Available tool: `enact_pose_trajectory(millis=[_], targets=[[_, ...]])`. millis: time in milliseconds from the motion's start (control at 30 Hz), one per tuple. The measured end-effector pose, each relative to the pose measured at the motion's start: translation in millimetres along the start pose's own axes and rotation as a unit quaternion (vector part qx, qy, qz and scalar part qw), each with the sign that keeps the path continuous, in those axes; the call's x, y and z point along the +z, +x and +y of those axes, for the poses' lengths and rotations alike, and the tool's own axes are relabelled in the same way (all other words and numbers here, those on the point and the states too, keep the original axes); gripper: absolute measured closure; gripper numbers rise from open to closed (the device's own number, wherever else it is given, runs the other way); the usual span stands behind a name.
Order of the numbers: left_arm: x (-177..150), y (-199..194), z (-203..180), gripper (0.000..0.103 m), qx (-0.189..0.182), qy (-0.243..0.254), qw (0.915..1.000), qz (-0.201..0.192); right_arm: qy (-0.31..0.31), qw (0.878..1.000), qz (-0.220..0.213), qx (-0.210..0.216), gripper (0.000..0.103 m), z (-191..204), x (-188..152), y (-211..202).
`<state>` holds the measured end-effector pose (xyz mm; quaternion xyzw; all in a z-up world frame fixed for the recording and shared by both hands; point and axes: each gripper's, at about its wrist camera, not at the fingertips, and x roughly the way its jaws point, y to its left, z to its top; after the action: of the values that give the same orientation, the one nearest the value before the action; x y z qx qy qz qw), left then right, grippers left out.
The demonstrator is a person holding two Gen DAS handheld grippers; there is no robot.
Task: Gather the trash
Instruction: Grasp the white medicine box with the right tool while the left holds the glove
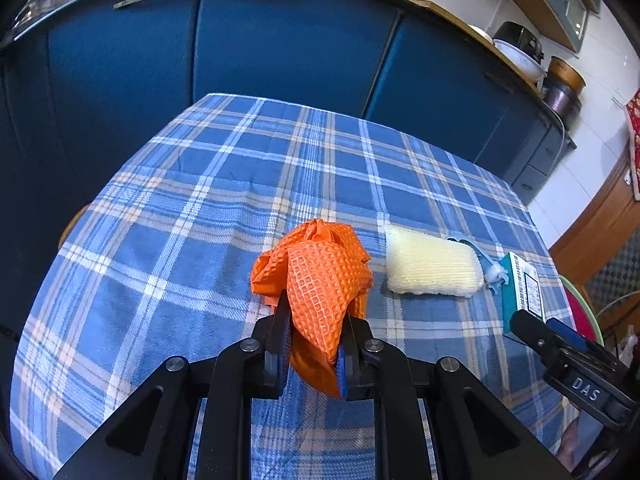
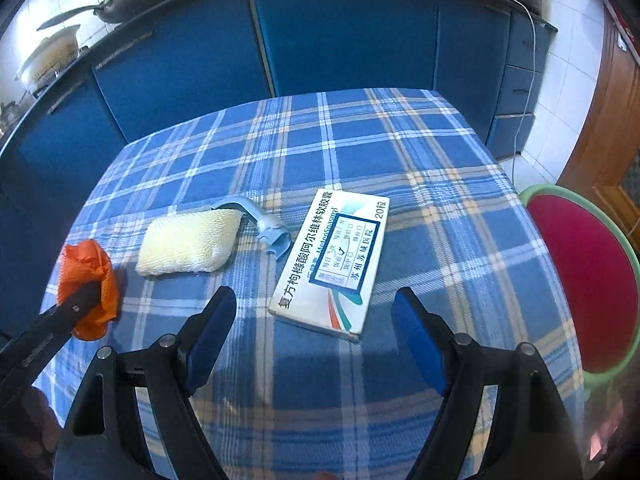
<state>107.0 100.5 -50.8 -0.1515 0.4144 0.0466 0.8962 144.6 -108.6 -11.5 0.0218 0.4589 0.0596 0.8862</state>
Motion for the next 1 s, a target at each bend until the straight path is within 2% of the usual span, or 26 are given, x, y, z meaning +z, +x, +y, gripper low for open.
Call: enact_pose_trajectory(millis=[333,400,567,600,1000], targets=[[-2,3,1,0.085,-0.001,-0.003,1.0,0.002,-0.006,1.0,0.008,-0.002,0.023,1,-2,10],[-2,3,1,0.085,-0.001,-0.004,1.0,0.002,-0.008,1.0,0.007,-0.006,0.026,1,-2,10],[-2,4,1,0.085,0.0,-0.003,1.0,0.002,-0.029,0.999,-0.003,-0.041,0.046,4,-5,9],[-2,4,2,0.085,0.0,-0.003,1.0,0.001,-0.031,0.999,-0.004,-0.044,0.046,3,-6,9],[-1,-13,-2,0.085,0.002,0.007,0.9998,-0.019,0.007,1.0,-0.01,0.01,0.048,-12,-14,-12]])
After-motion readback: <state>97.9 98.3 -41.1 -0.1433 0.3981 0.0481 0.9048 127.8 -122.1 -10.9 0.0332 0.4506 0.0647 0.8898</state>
